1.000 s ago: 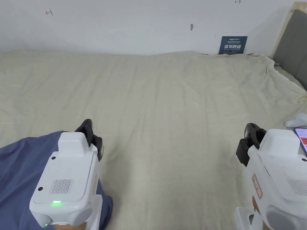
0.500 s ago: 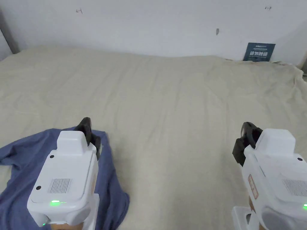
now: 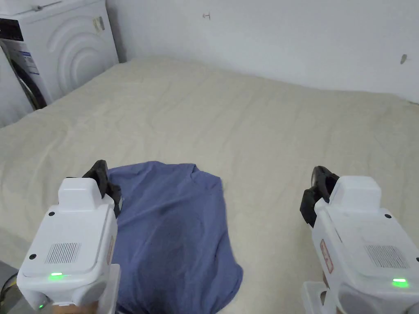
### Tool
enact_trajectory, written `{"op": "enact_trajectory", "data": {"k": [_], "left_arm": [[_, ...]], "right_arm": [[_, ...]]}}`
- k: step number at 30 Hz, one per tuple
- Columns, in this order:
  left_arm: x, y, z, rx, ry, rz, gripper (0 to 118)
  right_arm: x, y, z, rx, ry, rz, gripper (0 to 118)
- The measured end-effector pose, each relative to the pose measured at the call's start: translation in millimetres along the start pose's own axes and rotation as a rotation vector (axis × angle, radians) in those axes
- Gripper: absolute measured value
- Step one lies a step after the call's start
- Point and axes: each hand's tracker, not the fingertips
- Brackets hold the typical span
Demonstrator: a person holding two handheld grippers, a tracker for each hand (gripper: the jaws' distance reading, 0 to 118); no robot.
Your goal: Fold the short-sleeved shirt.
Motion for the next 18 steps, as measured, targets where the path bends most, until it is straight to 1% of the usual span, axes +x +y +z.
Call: {"op": "enact_trajectory", "data": {"k": [4, 8, 13, 18], "left_arm": [[-29.9, -3.3, 7.8, -0.013, 0.067, 0.0, 0], [-46.8, -8.9, 14.5, -0.027, 0.103, 0.002, 0], [-50.9, -16.3, 14.0, -0.063, 0.113, 0.002, 0], [-40.2, -16.9, -1.9, -0.128, 0.037, 0.005, 0]], "right_arm": [[-24.6, -0.6, -7.3, -0.003, 0.062, 0.005, 0], [-36.4, -0.8, -8.7, -0.007, 0.098, 0.011, 0], [-34.8, -1.4, -7.1, -0.008, 0.101, 0.027, 0], [-24.6, -1.5, -4.0, -0.012, 0.081, 0.039, 0]]}}
